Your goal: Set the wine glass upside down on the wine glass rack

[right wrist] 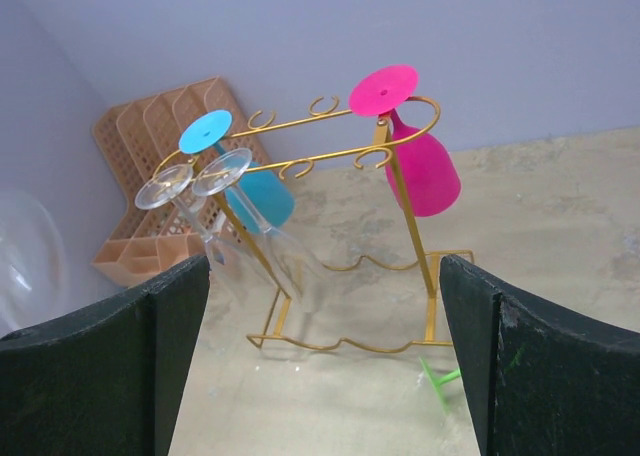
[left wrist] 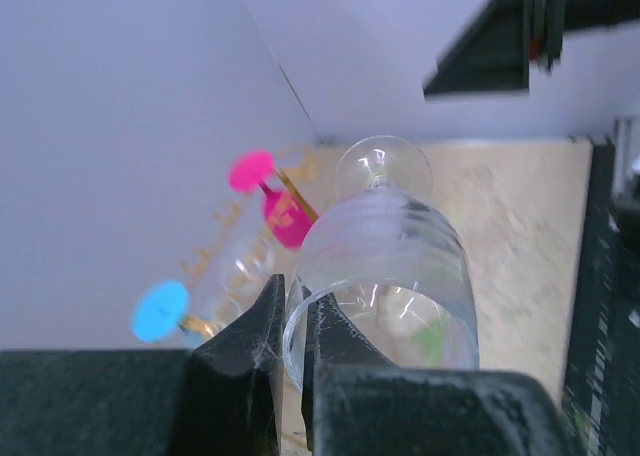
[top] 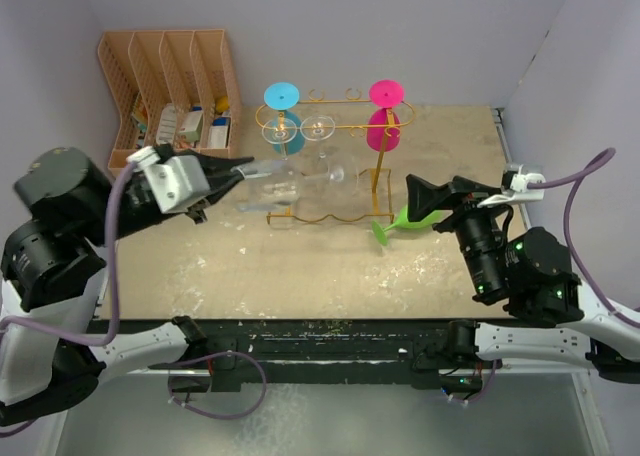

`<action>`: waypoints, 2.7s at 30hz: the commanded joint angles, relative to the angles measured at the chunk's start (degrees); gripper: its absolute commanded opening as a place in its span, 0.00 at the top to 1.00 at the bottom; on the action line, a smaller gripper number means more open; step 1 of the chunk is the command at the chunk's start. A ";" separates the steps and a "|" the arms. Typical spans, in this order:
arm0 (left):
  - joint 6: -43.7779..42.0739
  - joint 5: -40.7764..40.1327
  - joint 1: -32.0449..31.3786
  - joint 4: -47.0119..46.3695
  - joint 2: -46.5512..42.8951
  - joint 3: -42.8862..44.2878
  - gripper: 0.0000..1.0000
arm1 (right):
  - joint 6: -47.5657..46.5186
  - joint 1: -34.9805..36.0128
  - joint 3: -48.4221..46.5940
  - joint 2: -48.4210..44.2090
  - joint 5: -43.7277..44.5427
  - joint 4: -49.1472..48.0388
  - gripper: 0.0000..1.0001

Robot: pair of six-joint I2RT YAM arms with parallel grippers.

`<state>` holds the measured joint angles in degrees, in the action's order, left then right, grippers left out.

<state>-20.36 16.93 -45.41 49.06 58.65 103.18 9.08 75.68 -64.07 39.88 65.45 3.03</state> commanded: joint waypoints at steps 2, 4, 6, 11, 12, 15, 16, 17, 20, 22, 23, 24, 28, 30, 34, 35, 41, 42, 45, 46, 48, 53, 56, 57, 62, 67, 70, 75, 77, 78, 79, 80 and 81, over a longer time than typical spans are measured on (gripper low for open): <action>-6.57 0.22 -0.01 -18.65 2.65 1.85 1.00 | 6.05 -0.01 0.26 -0.06 -2.39 -3.82 0.02; -7.92 -0.21 -0.03 -28.28 1.14 -1.79 1.00 | 5.77 -0.01 4.01 -1.21 -9.50 -10.07 0.02; -9.92 -0.53 -0.03 -42.86 -1.68 -10.01 1.00 | 2.61 0.03 9.92 -1.98 -18.09 -22.05 0.02; -17.73 -0.15 -0.03 -74.84 -3.34 -26.60 1.00 | -5.20 -0.13 14.88 1.53 -31.01 -45.00 0.00; -18.35 -1.16 -0.02 -78.42 -2.53 -28.05 1.00 | -5.92 -0.41 14.86 3.08 -32.79 -48.47 0.00; -23.81 -1.23 -0.03 -91.00 -0.22 -33.24 1.00 | -1.73 -5.15 13.95 8.05 -40.61 -55.78 0.00; -26.28 -0.45 -0.03 -95.49 0.58 -35.56 1.00 | 2.04 -8.17 13.90 9.37 -43.53 -57.35 0.00; -28.27 0.15 -0.03 -100.90 1.22 -37.72 1.00 | 9.47 -12.27 15.02 10.55 -47.31 -60.67 0.00; -33.10 1.11 -0.03 -107.91 2.02 -42.36 1.00 | 29.52 -25.21 22.71 16.48 -57.53 -83.93 0.01; -36.15 2.63 -0.03 -110.28 1.71 -45.38 1.00 | 36.83 -29.60 25.50 24.93 -60.06 -101.91 0.07; -37.24 3.88 -0.03 -111.85 1.54 -47.05 1.00 | 39.65 -30.52 25.12 28.71 -60.32 -108.90 0.10; -38.06 5.23 -0.02 -112.84 1.18 -48.86 1.00 | 42.35 -31.77 23.89 31.49 -60.27 -111.69 0.13; -39.89 6.77 -0.03 -114.32 0.90 -53.03 1.00 | 43.75 -32.27 17.78 36.68 -64.72 -112.19 0.19; -40.60 6.64 -0.03 -114.56 1.02 -53.94 1.00 | 43.68 -32.65 16.50 37.10 -65.51 -112.06 0.19; -41.50 6.33 0.08 -114.35 0.30 -55.36 1.00 | 43.89 -34.11 17.26 35.14 -66.60 -111.61 0.28; -41.78 6.20 0.06 -114.45 0.14 -55.59 1.00 | 43.43 -35.02 18.51 34.06 -66.22 -111.42 0.29; -43.61 5.90 0.10 -114.51 -1.46 -57.06 1.00 | 46.52 -37.54 23.05 29.45 -66.27 -108.94 0.21; -44.25 6.00 0.06 -114.75 -1.47 -57.67 1.00 | 47.22 -37.65 22.66 29.73 -66.85 -109.32 0.21; -44.72 6.92 0.06 -115.02 -1.46 -58.71 1.00 | 49.30 -37.71 20.39 31.31 -68.31 -110.11 0.23; -44.95 7.61 0.08 -115.19 -1.44 -58.97 1.00 | 49.71 -37.70 19.51 31.91 -68.96 -109.83 0.24; -45.74 9.34 0.06 -115.78 -1.22 -59.64 1.00 | 50.10 -37.70 17.59 32.93 -69.73 -108.96 0.25; -47.62 10.36 0.06 -115.02 -0.48 -59.88 1.00 | 51.87 -37.64 13.66 35.38 -70.88 -109.63 0.29; -48.48 10.46 0.06 -114.55 -0.21 -59.92 1.00 | 52.68 -37.71 12.31 36.24 -71.80 -109.77 0.37; -48.79 10.67 0.06 -114.69 -0.14 -60.05 1.00 | 53.05 -37.71 12.19 36.50 -71.94 -110.00 0.41; -50.16 11.64 0.06 -114.80 0.40 -60.03 1.00 | 54.55 -37.68 12.59 37.68 -72.17 -111.56 0.64; -51.04 11.64 0.06 -113.94 0.97 -59.27 1.00 | 55.15 -37.71 13.02 37.93 -71.96 -110.87 1.00; -51.17 11.20 0.07 -113.37 1.14 -58.90 1.00 | 55.08 -37.71 13.52 37.74 -71.60 -110.20 1.00; -52.52 10.39 0.07 -109.28 1.05 -58.69 0.82 | 51.96 -37.86 13.42 33.06 -72.39 -99.62 1.00; -52.41 9.70 0.06 -105.61 0.50 -57.82 0.64 | 43.82 -37.92 9.86 28.33 -71.51 -83.95 1.00; -51.86 9.25 0.06 -103.96 0.16 -57.04 0.54 | 40.74 -37.83 7.96 26.41 -70.74 -76.41 1.00; -51.59 8.86 -0.01 -102.57 -0.23 -56.48 0.47 | 38.45 -37.87 6.99 25.22 -69.50 -71.72 1.00; -51.18 8.37 -0.01 -101.33 -0.69 -56.05 0.41 | 36.87 -37.95 6.90 24.10 -68.07 -70.45 1.00; -51.27 7.72 -0.03 -99.81 -0.98 -55.53 0.35 | 35.18 -38.14 6.88 23.25 -66.43 -68.55 1.00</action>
<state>-72.07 26.87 -45.17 -55.83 59.90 43.57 56.05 37.91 -52.01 69.19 -5.45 -77.67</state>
